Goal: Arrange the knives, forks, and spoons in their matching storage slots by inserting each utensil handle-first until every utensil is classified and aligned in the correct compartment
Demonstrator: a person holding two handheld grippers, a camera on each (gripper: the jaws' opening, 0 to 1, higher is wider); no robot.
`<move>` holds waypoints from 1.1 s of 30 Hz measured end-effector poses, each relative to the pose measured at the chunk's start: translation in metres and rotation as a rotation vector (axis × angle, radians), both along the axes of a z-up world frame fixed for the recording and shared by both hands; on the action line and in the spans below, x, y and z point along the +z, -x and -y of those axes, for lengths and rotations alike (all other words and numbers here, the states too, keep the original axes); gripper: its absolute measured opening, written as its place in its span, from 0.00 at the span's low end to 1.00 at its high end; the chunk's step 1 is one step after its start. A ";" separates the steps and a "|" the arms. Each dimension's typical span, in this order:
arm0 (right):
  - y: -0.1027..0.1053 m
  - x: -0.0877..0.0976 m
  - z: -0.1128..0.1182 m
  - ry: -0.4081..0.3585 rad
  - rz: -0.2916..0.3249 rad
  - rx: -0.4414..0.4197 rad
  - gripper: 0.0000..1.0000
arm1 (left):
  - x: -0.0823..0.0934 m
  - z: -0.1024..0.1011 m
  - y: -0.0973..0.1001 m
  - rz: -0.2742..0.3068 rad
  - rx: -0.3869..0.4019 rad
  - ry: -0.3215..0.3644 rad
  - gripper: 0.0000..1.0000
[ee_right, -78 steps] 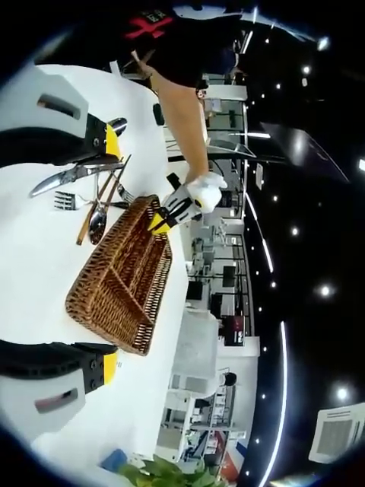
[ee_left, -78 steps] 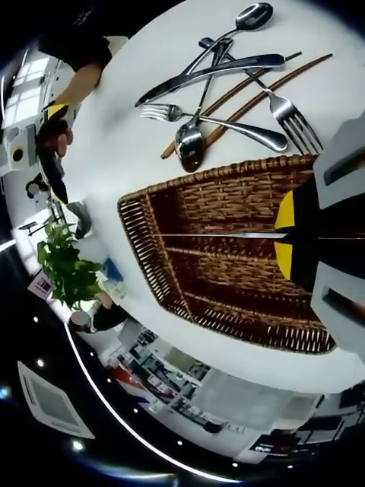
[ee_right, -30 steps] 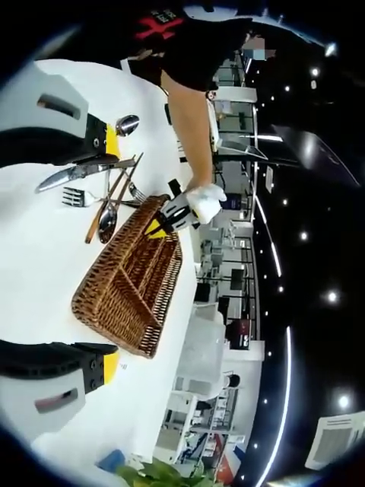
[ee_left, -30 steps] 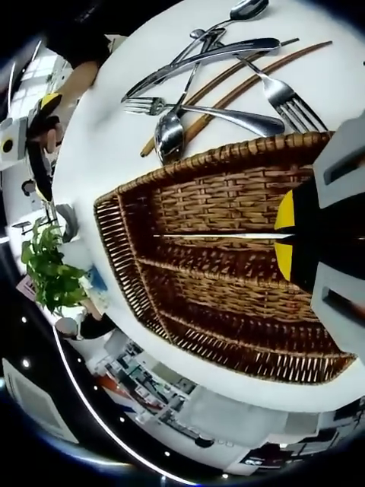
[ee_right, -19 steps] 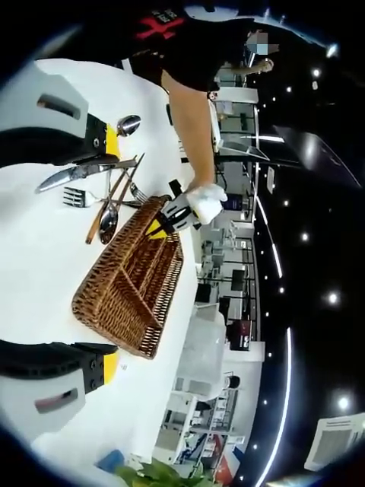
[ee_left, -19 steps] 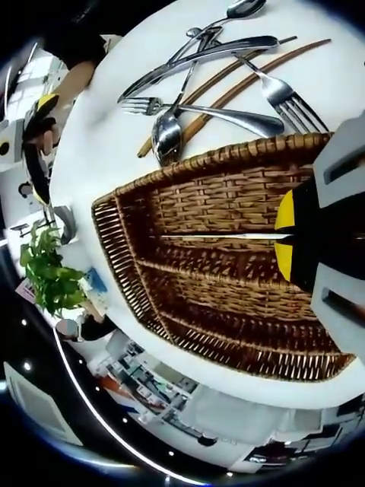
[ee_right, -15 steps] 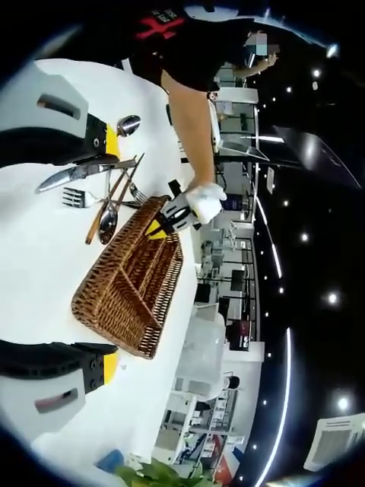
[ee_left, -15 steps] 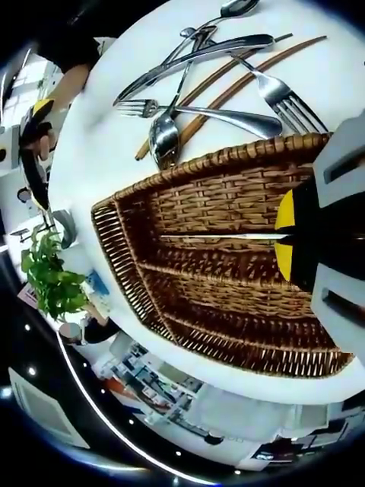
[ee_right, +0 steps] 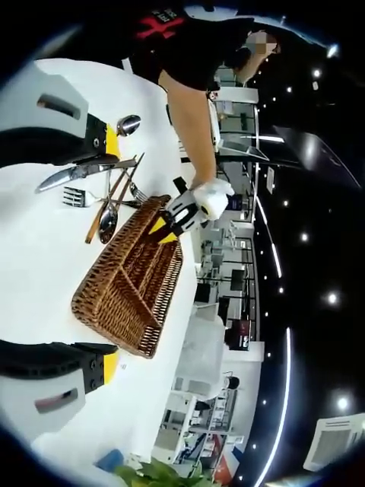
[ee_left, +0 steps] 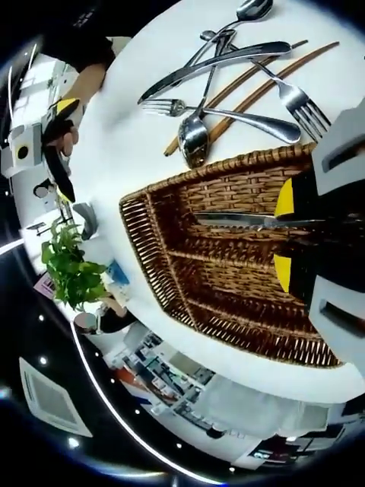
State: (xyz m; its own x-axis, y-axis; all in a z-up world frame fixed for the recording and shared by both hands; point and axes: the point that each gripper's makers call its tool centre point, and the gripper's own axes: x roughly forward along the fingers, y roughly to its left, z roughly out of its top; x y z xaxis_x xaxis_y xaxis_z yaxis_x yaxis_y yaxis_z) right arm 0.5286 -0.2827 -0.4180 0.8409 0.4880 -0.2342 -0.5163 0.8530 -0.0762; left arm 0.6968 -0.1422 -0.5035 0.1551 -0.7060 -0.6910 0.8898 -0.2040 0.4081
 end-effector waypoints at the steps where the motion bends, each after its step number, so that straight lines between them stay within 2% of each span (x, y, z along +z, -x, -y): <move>1: 0.000 0.000 0.000 0.000 0.000 0.000 0.99 | 0.002 0.000 0.000 0.000 0.001 0.010 0.17; 3: 0.000 0.000 0.000 0.001 0.000 0.000 0.99 | 0.006 -0.003 -0.001 -0.002 0.013 0.038 0.20; 7: -0.001 0.000 -0.001 0.000 0.000 0.002 0.99 | 0.021 -0.002 0.003 -0.050 0.044 0.163 0.30; 12: -0.001 0.000 -0.002 -0.002 0.003 0.005 0.99 | 0.044 -0.004 0.002 -0.101 0.111 0.310 0.55; 16: -0.001 0.000 -0.003 -0.004 0.004 0.007 0.99 | 0.050 -0.012 0.004 -0.110 0.144 0.346 0.76; 17: -0.001 0.000 -0.003 -0.005 0.005 0.008 0.99 | 0.055 -0.014 -0.001 -0.102 0.181 0.381 0.83; 19: -0.002 -0.001 -0.003 -0.006 0.002 0.006 0.99 | 0.060 -0.019 -0.006 -0.131 0.247 0.419 0.98; 21: -0.002 0.000 -0.004 -0.009 0.006 0.008 0.99 | 0.064 -0.024 -0.009 -0.142 0.275 0.439 1.00; 23: -0.002 0.001 -0.003 -0.017 0.009 0.007 0.99 | 0.067 -0.033 -0.011 -0.124 0.301 0.432 1.00; 29: -0.007 -0.005 0.003 -0.013 0.002 -0.010 0.99 | 0.076 -0.060 0.003 -0.124 0.335 0.455 1.00; 33: -0.008 -0.006 0.003 -0.009 0.003 -0.014 0.99 | 0.077 -0.076 0.005 -0.124 0.379 0.484 1.00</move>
State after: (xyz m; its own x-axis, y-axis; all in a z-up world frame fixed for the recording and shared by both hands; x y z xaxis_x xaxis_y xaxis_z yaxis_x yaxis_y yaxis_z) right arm 0.5365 -0.2861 -0.4238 0.8483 0.4784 -0.2269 -0.5041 0.8608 -0.0698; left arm 0.6918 -0.0664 -0.4266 0.3951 -0.8553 -0.3353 0.9108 0.3172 0.2641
